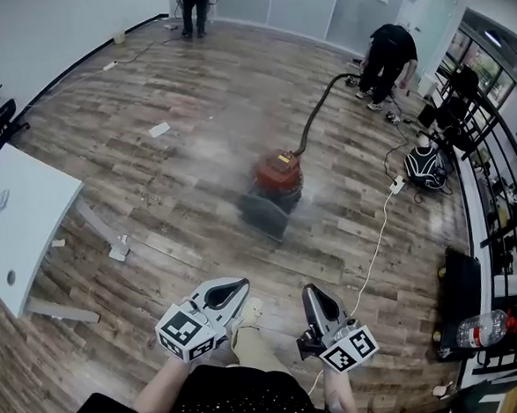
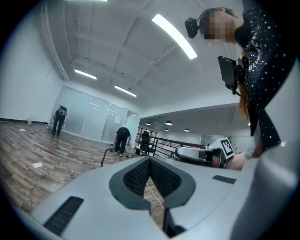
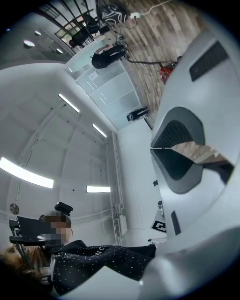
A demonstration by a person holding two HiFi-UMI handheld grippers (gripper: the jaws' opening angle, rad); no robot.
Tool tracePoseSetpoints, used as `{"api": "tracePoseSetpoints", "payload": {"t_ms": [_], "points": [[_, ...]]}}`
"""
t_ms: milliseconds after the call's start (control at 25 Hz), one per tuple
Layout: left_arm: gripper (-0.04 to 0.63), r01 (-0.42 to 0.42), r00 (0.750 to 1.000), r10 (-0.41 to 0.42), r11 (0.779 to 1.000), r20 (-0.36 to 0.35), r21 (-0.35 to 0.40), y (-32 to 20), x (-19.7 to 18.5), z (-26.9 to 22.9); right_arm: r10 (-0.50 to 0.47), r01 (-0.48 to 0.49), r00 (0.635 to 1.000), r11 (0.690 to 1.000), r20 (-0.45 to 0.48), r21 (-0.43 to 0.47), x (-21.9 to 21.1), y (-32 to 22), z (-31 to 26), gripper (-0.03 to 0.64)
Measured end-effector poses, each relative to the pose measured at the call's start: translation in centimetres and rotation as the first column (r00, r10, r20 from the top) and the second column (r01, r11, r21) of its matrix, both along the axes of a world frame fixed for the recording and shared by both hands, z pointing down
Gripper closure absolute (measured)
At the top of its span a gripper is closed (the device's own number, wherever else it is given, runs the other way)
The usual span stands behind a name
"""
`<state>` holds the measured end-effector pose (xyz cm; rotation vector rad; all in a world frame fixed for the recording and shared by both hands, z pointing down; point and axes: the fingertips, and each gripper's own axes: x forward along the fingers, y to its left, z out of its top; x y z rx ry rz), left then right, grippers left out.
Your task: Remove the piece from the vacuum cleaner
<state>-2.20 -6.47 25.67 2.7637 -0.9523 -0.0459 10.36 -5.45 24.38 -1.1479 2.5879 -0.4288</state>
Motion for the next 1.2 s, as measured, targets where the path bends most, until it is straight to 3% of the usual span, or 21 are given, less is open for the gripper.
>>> {"api": "tracePoseSetpoints", "payload": {"t_ms": [600,840,1200], "points": [[0.595,0.020,1.000,-0.020,1.000,0.004,-0.015,-22.0,2.4,-0.1,-0.025,0.025,1.000,1.000,0.010,-0.009,3.4,-22.4,0.5,0.607],[0.595,0.028,1.000,-0.028,0.999,0.005,-0.042,-25.9,2.9,1.3,-0.018,0.019,0.999,0.999,0.032,-0.034,4.7,-26.4,1.6,0.607],[0.595,-0.029,1.000,0.029,0.997,-0.008,-0.066,-29.0,2.9,1.5,0.067,-0.063,0.996,0.996,0.056,-0.068,8.1,-27.3,2.6,0.607]]}}
